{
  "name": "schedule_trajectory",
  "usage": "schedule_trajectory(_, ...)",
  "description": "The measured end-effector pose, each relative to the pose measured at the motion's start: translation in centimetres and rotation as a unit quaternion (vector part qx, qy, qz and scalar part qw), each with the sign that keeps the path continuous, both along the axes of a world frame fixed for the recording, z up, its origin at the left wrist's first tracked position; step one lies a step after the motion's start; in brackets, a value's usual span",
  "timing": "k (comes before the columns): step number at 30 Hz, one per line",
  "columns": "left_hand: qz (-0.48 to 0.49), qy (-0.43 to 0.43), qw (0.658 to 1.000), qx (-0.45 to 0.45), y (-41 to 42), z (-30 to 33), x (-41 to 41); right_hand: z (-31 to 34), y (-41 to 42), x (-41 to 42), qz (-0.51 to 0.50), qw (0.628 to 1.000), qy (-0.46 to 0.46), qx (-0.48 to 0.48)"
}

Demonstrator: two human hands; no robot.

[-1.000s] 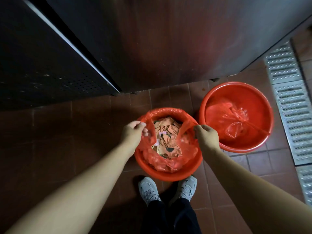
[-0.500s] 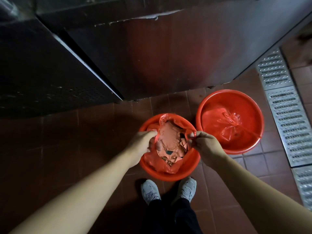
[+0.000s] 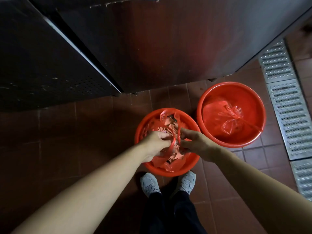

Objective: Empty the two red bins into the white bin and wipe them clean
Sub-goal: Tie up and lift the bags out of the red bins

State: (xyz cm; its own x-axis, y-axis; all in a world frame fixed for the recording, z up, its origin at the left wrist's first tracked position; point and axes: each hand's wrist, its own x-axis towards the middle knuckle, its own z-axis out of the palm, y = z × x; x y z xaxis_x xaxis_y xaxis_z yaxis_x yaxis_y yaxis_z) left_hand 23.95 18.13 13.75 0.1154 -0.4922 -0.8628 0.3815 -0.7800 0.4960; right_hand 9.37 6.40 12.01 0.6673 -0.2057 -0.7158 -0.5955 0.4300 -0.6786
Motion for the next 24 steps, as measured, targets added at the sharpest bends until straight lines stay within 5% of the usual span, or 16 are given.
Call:
schedule_trajectory(11,0.062,0.020,0.995,-0.077,-1.1,3.1,1.1,2.0,-3.3,-0.5,-0.112,0.992,-0.042,0.043)
schedule_trajectory(24,0.092,0.024,0.987,-0.129,-1.2,10.7,1.6,11.2,-4.3,0.2,-0.059,0.990,0.004,-0.126)
